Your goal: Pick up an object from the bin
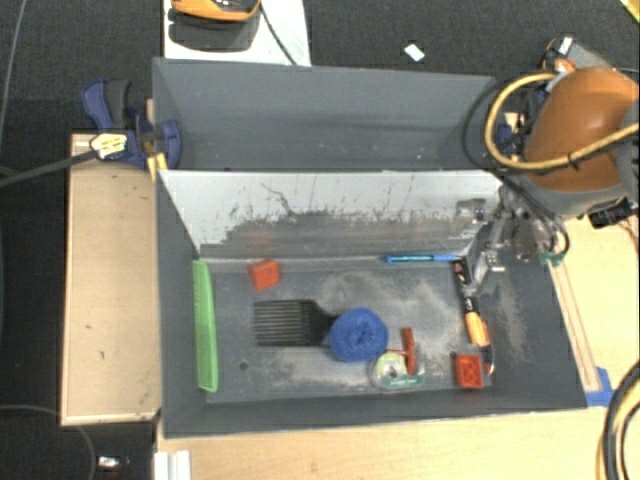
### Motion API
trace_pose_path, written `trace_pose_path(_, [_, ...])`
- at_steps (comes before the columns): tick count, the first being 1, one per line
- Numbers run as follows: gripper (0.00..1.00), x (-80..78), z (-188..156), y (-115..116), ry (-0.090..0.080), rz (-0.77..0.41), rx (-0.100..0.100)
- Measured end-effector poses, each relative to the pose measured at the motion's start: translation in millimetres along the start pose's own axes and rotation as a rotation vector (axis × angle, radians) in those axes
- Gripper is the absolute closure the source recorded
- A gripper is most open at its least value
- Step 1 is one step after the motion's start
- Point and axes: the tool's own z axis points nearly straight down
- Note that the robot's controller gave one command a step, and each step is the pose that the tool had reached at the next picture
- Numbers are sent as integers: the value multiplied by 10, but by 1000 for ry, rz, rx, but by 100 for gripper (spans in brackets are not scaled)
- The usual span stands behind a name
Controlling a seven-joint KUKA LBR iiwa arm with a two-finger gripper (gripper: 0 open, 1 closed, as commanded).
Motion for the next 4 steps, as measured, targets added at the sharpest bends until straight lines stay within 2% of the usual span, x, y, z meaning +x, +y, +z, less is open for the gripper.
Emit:
trace_pose_path(1, [0, -15, -25, 4, -5, -3, 1])
trace_pose_path(2, [0, 204, 607, 405, -8, -173, 1])
trace_pose_path(3, [0, 443, 495, 885, -15, -155, 2])
trace_pose_path(4, [0, 780, 785, 1213, -4, -310, 1])
